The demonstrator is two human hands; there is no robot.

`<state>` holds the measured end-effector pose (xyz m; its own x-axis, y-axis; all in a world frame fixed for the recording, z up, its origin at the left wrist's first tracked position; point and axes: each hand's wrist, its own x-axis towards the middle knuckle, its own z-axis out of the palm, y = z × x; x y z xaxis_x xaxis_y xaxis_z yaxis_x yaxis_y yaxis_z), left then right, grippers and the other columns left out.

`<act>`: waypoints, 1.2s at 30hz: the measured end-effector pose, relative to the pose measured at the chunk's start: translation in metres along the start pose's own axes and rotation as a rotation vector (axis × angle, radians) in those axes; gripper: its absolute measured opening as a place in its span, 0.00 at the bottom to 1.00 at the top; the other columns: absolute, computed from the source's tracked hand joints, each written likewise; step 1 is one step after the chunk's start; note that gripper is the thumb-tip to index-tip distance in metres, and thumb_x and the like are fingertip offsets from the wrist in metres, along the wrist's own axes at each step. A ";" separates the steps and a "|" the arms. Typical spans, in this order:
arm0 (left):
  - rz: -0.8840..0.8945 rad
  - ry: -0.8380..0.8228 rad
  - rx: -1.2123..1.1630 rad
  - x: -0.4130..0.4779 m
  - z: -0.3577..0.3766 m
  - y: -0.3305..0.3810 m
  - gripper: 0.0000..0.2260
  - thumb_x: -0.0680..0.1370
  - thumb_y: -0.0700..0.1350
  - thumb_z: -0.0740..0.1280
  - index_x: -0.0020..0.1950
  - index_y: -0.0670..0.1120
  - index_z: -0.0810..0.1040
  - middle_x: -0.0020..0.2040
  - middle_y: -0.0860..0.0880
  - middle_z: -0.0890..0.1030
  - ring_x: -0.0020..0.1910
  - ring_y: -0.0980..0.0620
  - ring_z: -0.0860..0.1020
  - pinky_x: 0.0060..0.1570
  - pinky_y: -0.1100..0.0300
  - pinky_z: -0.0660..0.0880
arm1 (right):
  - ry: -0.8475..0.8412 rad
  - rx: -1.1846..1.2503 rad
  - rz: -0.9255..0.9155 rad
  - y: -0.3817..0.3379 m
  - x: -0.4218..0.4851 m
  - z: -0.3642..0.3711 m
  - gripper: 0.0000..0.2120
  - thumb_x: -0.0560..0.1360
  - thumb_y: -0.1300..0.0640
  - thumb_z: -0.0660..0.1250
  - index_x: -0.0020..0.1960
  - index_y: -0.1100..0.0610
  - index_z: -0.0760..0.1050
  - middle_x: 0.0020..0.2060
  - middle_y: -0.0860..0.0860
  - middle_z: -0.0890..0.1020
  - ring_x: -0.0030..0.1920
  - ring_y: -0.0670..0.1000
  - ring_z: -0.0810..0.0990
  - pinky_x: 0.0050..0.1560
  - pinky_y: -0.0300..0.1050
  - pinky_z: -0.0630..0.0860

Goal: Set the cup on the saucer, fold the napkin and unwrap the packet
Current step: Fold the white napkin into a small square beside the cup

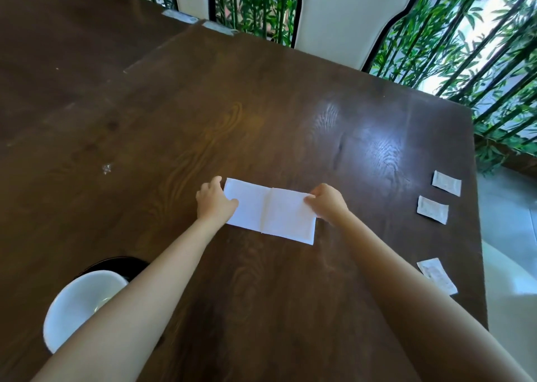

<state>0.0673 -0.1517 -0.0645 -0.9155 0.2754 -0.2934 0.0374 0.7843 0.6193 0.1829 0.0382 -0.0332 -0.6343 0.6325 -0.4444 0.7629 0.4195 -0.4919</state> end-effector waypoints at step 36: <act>0.350 0.062 -0.002 -0.101 0.113 0.082 0.15 0.79 0.43 0.62 0.65 0.42 0.72 0.57 0.44 0.75 0.55 0.50 0.74 0.55 0.59 0.75 | 0.057 0.937 -0.053 0.080 -0.021 0.022 0.14 0.79 0.66 0.52 0.56 0.56 0.75 0.47 0.50 0.82 0.46 0.46 0.83 0.43 0.35 0.80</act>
<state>0.2081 -0.0519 -0.0663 -0.8700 0.4927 -0.0188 0.3520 0.6473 0.6761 0.2541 0.0443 -0.0796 -0.6390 0.6693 -0.3791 0.3062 -0.2309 -0.9236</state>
